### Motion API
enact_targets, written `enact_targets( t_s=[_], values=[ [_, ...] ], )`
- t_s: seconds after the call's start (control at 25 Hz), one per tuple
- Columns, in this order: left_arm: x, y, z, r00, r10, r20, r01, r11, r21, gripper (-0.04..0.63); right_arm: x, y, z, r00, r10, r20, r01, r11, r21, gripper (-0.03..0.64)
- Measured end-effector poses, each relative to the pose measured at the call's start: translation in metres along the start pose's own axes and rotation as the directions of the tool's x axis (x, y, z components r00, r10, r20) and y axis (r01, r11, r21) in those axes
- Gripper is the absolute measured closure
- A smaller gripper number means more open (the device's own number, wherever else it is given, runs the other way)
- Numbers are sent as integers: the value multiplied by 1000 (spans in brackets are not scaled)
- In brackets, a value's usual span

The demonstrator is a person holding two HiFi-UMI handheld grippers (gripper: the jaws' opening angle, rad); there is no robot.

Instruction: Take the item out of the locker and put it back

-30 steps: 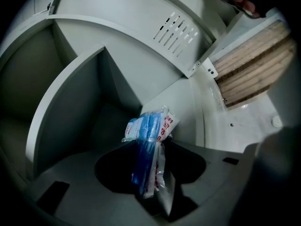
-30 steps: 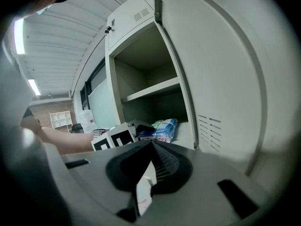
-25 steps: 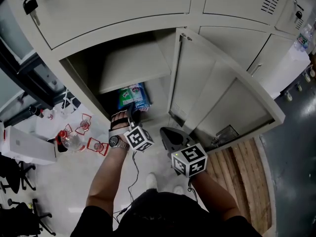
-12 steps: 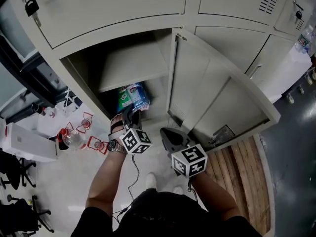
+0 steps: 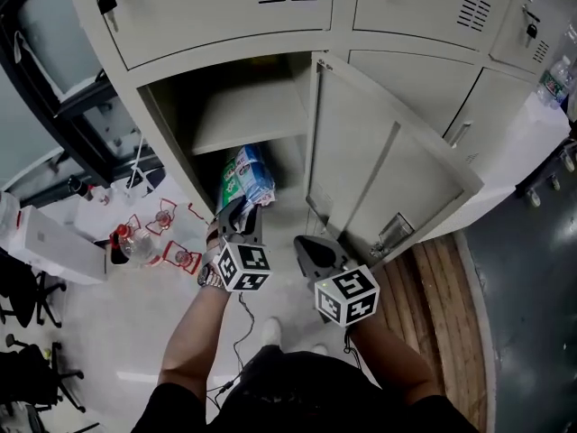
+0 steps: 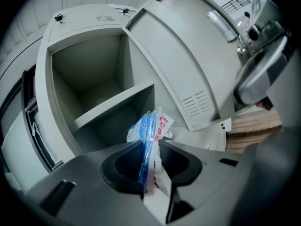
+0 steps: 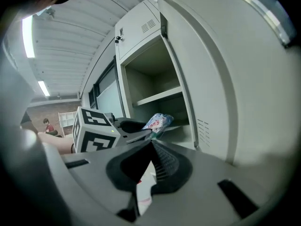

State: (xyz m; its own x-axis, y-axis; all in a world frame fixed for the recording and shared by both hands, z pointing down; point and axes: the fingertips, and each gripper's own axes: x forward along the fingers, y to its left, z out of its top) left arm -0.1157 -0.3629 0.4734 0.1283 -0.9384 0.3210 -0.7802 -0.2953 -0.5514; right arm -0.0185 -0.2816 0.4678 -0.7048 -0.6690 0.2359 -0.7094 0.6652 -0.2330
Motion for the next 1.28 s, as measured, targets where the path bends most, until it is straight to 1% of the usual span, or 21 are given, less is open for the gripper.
enact_targets(
  t_s=[0.12, 0.24, 0.4, 0.56, 0.68, 0.76, 0.84, 1.0, 1.2, 1.28],
  values=[
    [-19, -2, 5, 1000, 5, 18, -3, 997, -76, 482, -11, 6, -2, 1000, 18, -1, -18, 1000, -12, 617],
    [-38, -5, 10, 999, 16, 36, -10, 988, -156, 483, -22, 11, -5, 999, 39, -5, -39, 999, -23, 617],
    [-60, -8, 15, 998, 36, 51, -20, 962, -272, 484, -37, 15, -6, 997, 72, -8, -72, 997, -35, 617],
    [-85, -15, 22, 996, 61, 62, -35, 936, -351, 485, -52, 19, -10, 994, 107, -13, -107, 993, -45, 617],
    [-105, -21, 26, 994, 85, 66, -53, 920, -387, 485, -63, 21, -14, 990, 137, -17, -138, 989, -47, 617],
    [-118, -27, 26, 993, 95, 69, -60, 917, -395, 485, -67, 24, -17, 988, 156, -21, -157, 987, -46, 617],
    [-130, -36, 21, 994, 87, 63, -54, 908, -416, 485, -69, 27, -21, 985, 170, -26, -171, 985, -40, 617],
    [-148, -49, 2, 998, 58, 37, -33, 871, -490, 489, -69, 36, -26, 981, 190, -25, -190, 982, -16, 617],
    [-175, -51, -18, 998, 56, 22, -36, 850, -526, 491, -66, 50, -33, 979, 202, -28, -201, 979, 28, 617],
    [-188, -48, -24, 998, 57, 28, -33, 847, -531, 491, -64, 58, -33, 980, 199, -25, -198, 980, 27, 617]
  ],
)
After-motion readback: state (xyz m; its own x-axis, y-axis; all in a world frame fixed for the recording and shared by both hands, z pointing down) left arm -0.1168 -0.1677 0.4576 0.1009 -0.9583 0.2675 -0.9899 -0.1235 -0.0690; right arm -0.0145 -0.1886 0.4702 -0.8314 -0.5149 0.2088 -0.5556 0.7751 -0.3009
